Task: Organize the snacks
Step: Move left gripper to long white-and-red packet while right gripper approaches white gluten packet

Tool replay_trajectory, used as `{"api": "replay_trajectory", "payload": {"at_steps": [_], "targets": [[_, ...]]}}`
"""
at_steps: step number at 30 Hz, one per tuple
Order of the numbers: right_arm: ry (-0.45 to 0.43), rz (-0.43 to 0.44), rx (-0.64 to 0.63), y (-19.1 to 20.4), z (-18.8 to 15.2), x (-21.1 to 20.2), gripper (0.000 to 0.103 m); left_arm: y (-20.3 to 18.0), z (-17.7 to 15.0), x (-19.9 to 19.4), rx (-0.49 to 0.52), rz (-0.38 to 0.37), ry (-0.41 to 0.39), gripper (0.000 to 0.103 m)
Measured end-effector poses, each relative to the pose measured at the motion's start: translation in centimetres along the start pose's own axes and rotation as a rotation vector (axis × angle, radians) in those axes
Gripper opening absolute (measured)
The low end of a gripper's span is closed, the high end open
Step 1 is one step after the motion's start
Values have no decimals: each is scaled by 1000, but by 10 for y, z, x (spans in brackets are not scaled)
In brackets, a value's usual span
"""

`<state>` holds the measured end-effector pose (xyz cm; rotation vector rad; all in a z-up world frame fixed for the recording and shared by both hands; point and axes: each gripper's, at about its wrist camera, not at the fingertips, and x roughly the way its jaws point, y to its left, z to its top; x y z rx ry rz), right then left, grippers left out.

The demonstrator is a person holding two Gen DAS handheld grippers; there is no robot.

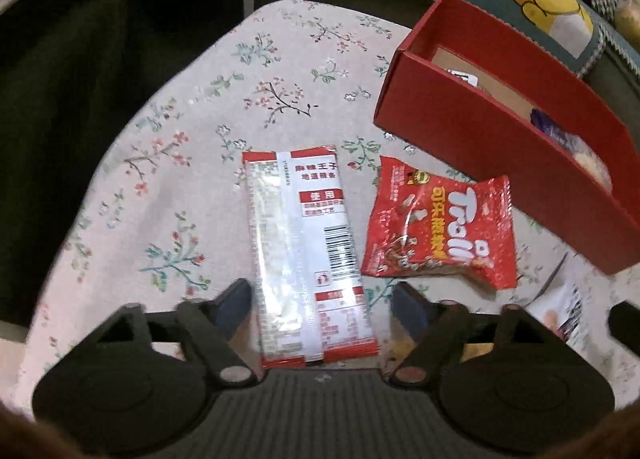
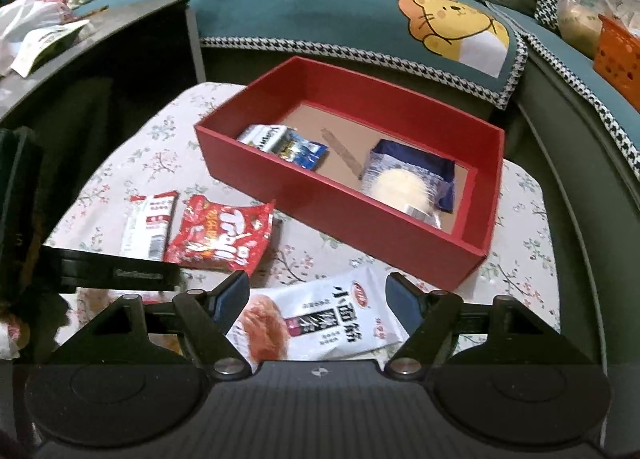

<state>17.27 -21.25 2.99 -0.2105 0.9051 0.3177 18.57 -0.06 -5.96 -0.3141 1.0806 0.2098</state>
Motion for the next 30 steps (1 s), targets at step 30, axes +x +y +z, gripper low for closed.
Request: {"api": "replay_trajectory", "payload": {"at_steps": [30], "targets": [[182,85,312,-62,-24,27,87,25,-51,-35,127,-107,-31,58]]}}
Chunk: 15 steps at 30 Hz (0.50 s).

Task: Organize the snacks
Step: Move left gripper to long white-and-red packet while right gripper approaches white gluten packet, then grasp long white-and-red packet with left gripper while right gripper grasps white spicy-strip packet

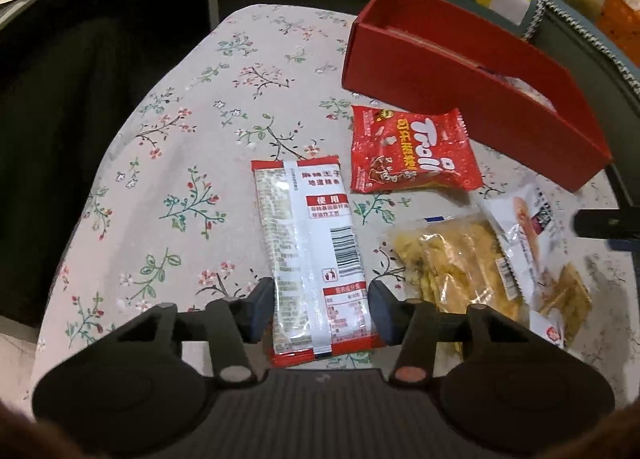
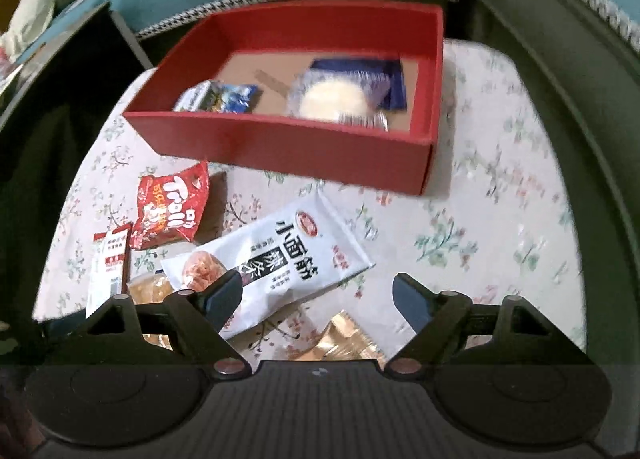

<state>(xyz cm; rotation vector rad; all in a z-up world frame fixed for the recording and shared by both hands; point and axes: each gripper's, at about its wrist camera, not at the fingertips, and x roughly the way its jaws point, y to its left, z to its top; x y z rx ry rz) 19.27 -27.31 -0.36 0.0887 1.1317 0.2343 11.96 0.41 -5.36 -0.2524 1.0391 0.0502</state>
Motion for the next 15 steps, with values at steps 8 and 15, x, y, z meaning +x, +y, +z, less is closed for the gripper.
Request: {"api": "replay_trajectory", "payload": {"at_steps": [8,15], "targets": [[94,169,304,-8,5,42,87,-4,0,-6,66,-26,-25,57],[50,72,206,25,13,59,92,2,-1,1,31,-38,-1,63]]}}
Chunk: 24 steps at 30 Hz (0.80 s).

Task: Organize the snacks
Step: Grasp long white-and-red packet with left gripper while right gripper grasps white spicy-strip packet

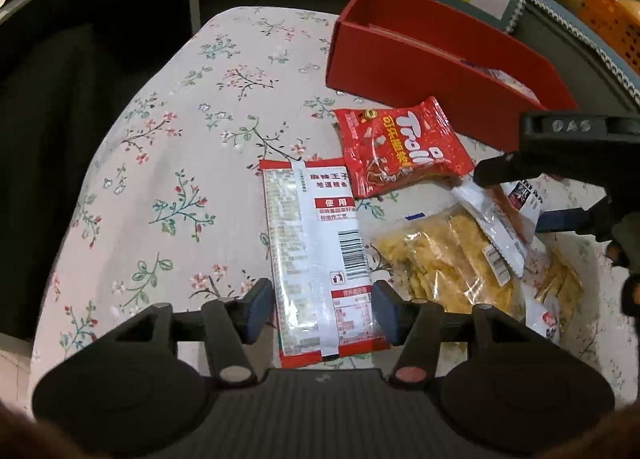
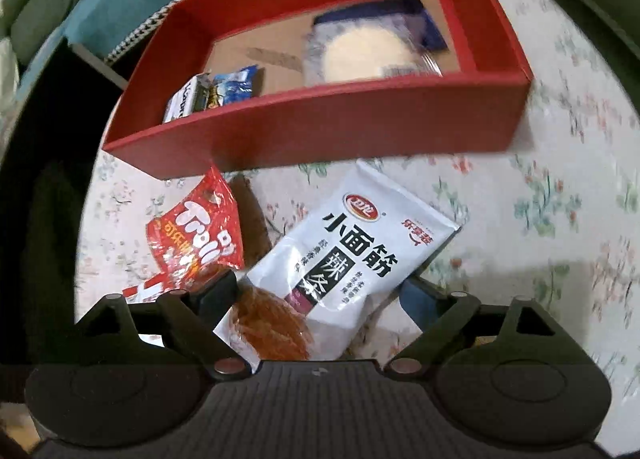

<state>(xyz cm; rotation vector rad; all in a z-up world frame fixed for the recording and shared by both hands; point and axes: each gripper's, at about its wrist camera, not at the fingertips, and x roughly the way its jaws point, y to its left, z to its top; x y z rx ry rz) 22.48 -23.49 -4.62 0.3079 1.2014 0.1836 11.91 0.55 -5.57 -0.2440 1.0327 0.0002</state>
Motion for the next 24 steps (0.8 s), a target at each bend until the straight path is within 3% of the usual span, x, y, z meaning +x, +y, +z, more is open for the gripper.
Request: {"api": "replay_trajectory", "payload": {"at_steps": [2,6,7,10,15,18,23,24], "targets": [[-11,0,-12,0,2,1,92,4,0,-2,-21,-14,-4,66],[25,11,-71,-6,9,0,81,10,1,-5,-55,-41,-9,74],[29,-7,-106,-7,10,-1,78,9,1,-5,-55,-37,-7,74],[39,-97,-183,-10,10,-6,80,10,1,-3,-60,-40,1,75],[-25,-35,-34,-22,16,-22,89,11,3,-5,-98,-62,-8,76],[-40,-30,-5,-15,15,-16,89,9,5,-3,-103,-32,-19,78],[-66,-170,-129,7,-1,5,90,17,7,2,-155,13,-30,82],[-65,-196,-182,12,-4,6,85,17,7,4,-159,25,-29,83]]}}
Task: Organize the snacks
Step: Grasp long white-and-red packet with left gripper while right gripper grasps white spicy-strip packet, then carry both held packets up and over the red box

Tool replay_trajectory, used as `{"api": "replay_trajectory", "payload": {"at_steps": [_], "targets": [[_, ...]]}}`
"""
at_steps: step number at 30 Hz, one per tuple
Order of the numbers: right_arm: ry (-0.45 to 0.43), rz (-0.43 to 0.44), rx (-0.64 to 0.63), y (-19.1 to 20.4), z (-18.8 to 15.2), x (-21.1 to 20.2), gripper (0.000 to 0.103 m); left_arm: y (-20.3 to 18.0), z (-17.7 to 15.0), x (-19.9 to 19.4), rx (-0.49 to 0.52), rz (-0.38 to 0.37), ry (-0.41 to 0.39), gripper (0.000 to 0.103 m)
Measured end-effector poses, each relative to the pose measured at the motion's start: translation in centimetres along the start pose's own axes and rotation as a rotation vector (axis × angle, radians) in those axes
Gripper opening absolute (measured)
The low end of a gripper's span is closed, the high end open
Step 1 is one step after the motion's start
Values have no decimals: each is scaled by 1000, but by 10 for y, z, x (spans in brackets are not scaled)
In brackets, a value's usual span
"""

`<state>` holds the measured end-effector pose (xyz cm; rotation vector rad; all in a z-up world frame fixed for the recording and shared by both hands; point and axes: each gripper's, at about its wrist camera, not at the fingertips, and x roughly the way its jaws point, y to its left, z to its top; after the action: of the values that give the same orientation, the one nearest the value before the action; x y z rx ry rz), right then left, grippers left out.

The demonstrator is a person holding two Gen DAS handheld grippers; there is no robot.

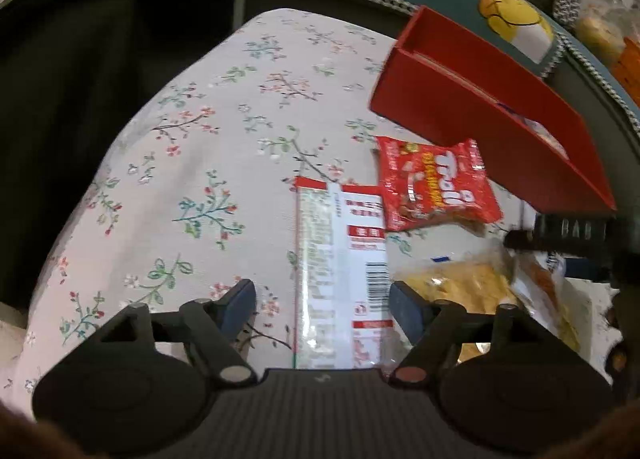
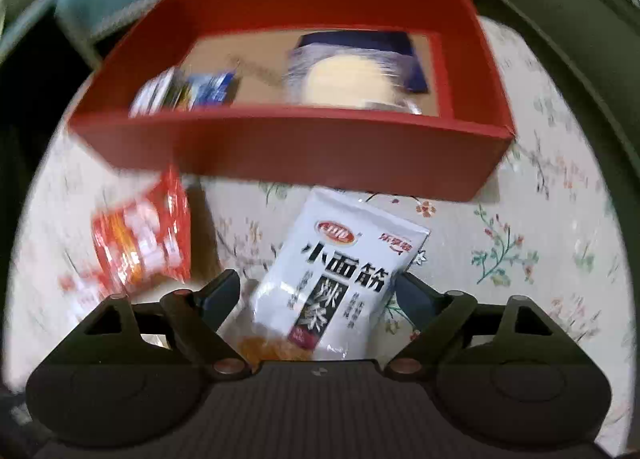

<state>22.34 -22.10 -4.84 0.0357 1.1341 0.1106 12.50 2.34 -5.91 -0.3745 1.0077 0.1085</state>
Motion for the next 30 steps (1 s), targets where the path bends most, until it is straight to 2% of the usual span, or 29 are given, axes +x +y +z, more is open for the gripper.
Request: {"api": "replay_trajectory", "payload": {"at_steps": [1,3,5,8,10,14,15,17,19,22,25,30], "targets": [[-11,-21,-56,5,-3,-1,73,0,0,2,-3,6,3,83],[-24,-27,-108,6,-5,-8,60,-2,0,5,8,7,13,89],[-6,43,-103,-1,-6,-14,57,-8,0,8,41,32,8,92],[-34,24,-154,-3,-10,-23,55,-18,1,13,62,75,-10,92],[-47,41,-163,-5,-12,-32,55,-24,2,16,67,77,-12,93],[-69,62,-187,-7,-13,-42,54,-42,-1,25,148,141,-9,93],[-70,70,-189,-7,-14,-45,54,-43,-2,25,156,146,-14,91],[-77,80,-195,-7,-14,-50,54,-44,-2,21,168,136,-16,72],[-88,89,-197,-11,-14,-55,54,-41,-1,16,165,118,-18,61],[-106,99,-192,-10,-12,-60,54,-34,-2,11,145,108,-10,57],[-129,109,-194,-9,-12,-68,54,-31,-1,4,112,64,-3,55],[-143,114,-207,-8,-15,-74,54,-30,4,-12,81,19,-40,55]]}}
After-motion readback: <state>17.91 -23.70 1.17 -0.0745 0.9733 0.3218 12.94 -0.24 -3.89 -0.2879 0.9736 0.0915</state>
